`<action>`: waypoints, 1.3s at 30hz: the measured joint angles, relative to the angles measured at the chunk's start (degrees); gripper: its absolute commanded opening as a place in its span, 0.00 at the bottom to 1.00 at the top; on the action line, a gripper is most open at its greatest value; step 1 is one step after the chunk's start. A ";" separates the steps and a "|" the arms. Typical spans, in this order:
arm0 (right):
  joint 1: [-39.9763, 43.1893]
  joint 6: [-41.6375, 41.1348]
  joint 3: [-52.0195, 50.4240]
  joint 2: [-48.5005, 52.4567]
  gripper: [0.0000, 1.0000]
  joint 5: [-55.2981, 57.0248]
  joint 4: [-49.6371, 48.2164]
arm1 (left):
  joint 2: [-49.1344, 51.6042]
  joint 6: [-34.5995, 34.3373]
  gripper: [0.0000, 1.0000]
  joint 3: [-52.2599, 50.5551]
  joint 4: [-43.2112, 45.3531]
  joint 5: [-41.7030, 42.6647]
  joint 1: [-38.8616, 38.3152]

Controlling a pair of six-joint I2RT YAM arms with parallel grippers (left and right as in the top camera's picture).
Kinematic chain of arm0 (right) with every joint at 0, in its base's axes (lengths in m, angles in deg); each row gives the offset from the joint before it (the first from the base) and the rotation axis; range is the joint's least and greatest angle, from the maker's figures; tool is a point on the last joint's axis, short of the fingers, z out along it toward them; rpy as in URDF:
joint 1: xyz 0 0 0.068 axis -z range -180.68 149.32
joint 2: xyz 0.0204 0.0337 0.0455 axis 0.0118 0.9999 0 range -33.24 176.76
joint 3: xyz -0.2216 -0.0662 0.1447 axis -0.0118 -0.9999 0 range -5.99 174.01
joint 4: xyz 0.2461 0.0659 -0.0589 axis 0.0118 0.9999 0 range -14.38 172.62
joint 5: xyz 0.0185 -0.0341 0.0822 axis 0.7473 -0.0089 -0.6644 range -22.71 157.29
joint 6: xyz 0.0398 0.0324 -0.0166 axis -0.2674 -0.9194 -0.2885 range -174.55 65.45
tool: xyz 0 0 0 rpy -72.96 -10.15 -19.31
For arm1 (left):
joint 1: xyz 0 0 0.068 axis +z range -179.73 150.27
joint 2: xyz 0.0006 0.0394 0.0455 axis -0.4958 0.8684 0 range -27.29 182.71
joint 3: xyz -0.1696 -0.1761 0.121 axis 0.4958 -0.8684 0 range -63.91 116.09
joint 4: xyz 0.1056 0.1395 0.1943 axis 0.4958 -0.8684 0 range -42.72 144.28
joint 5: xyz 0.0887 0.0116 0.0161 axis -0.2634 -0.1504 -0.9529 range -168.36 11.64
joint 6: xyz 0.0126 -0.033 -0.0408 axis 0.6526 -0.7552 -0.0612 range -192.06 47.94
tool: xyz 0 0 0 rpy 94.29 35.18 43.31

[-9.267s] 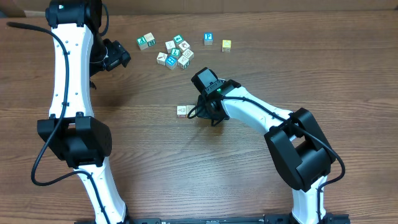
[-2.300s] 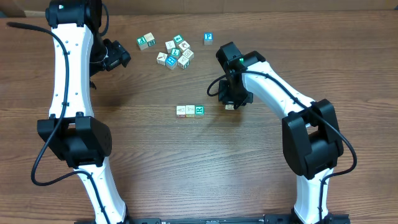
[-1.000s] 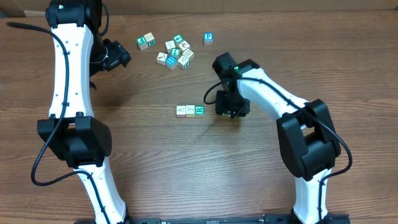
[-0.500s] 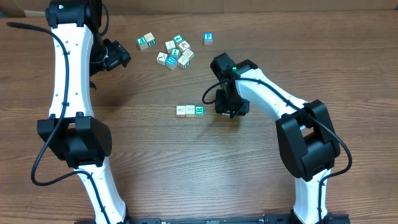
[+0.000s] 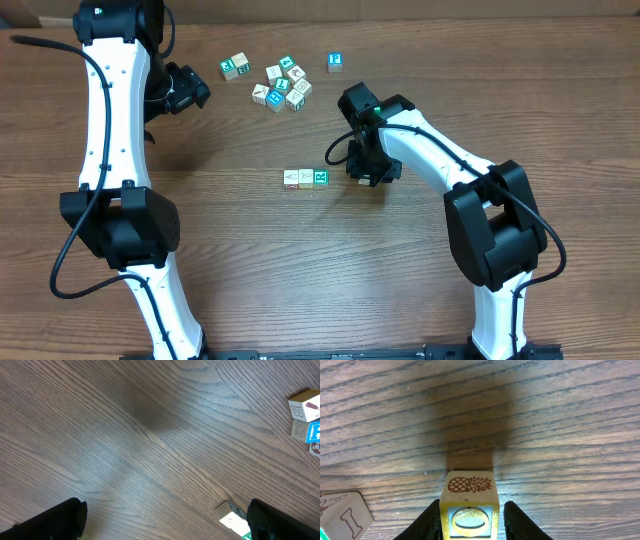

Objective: Form a horizontal line

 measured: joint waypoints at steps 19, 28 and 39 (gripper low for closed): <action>0.00 0.02 0.00 0.00 0.38 -0.04 -0.48 | 0.00 0.00 1.00 0.00 0.00 0.00 0.00; 0.00 -0.02 0.00 0.00 0.42 -0.04 -0.31 | 0.00 0.00 0.99 0.00 0.00 -0.02 0.00; 0.00 -0.02 1.42 0.00 0.33 -0.09 0.85 | 0.00 0.00 1.00 0.00 0.00 0.00 0.00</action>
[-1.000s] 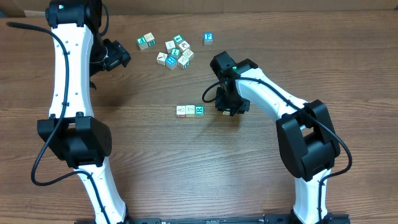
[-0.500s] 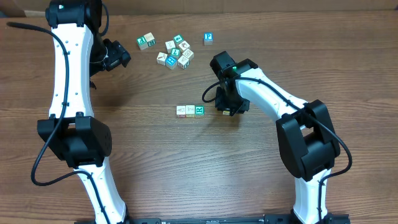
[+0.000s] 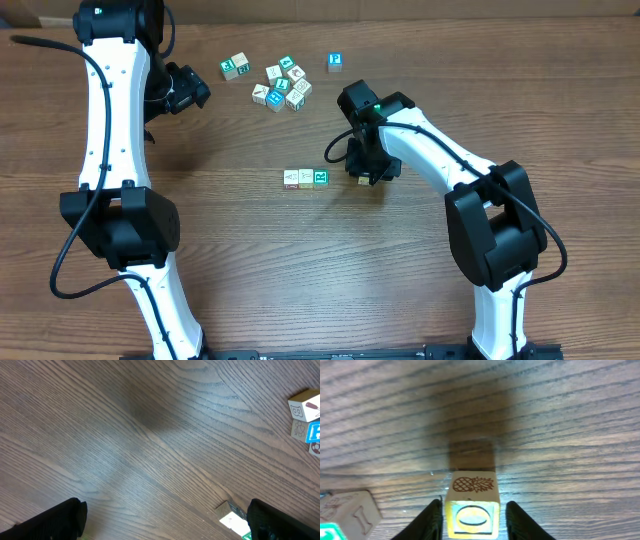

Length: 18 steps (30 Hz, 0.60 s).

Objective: Form a horizontal line

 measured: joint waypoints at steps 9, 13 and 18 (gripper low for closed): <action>0.00 -0.02 0.20 0.00 0.40 -0.15 0.44 | 0.00 0.00 0.99 0.00 0.00 -0.02 0.00; 0.00 0.00 0.20 0.00 0.40 -0.20 0.66 | 0.00 0.00 1.00 0.00 0.00 0.00 0.00; 0.00 0.02 0.20 0.00 0.39 -0.20 0.39 | 0.00 0.00 1.00 0.00 0.00 -0.02 0.00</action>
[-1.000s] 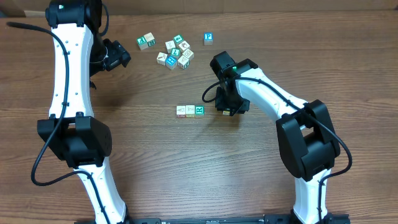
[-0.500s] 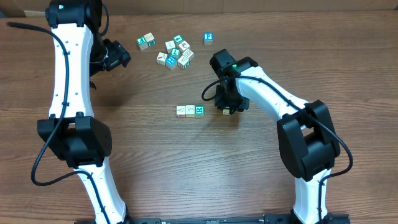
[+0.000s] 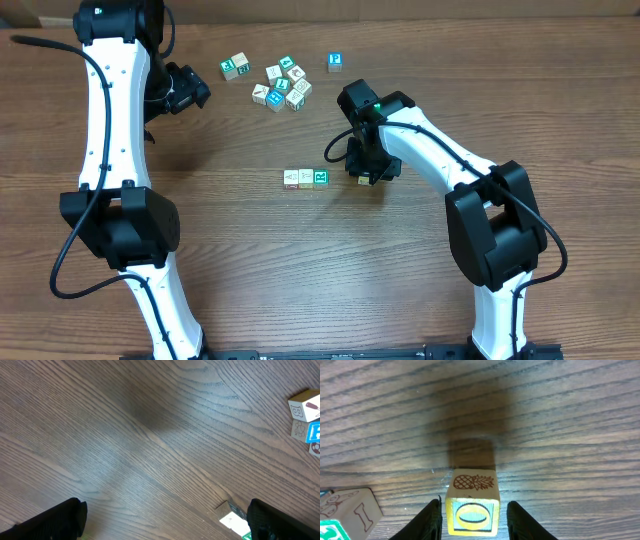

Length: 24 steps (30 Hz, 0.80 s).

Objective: Form a horizontal line

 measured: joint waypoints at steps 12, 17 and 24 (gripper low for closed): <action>0.00 -0.74 -0.35 0.00 0.37 0.02 -1.77 | 0.00 0.00 1.00 0.00 0.00 0.00 0.00; 0.00 -1.09 -0.46 0.00 0.35 -0.02 -0.98 | 0.00 0.00 0.99 0.00 0.00 0.00 0.00; 0.00 -1.38 -0.48 0.00 0.25 0.00 -0.61 | 0.00 0.00 0.99 0.00 0.00 0.02 0.00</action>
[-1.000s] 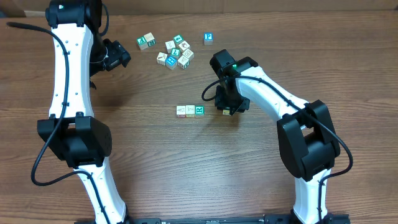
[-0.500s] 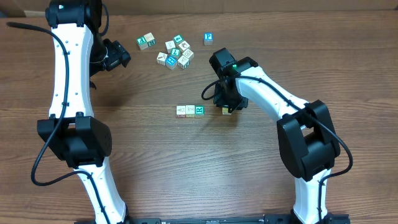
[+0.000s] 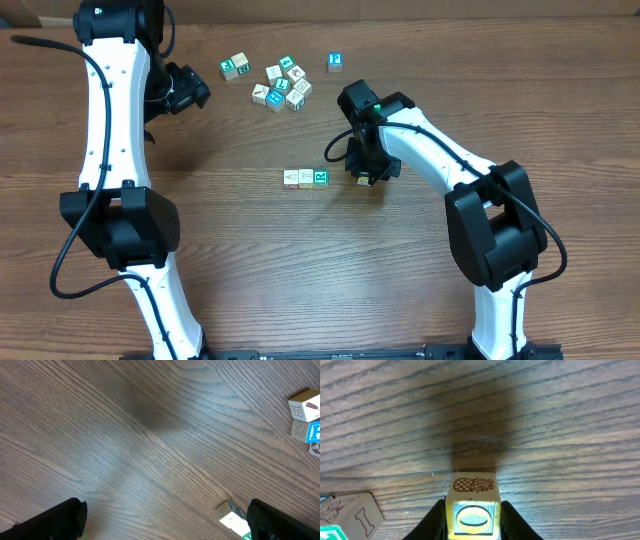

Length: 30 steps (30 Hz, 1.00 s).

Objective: Form a horizontal line

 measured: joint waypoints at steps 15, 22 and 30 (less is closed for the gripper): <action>-0.33 0.04 0.59 0.00 0.25 -5.40 0.37 | 0.00 0.00 1.00 0.00 0.00 0.00 0.00; -2.34 0.09 0.70 0.00 0.24 -5.97 -0.72 | 0.00 0.00 1.00 0.00 0.00 -0.02 0.00; -3.06 0.11 0.70 0.00 0.24 -5.81 -1.18 | 0.00 0.00 1.00 0.00 0.00 0.00 0.00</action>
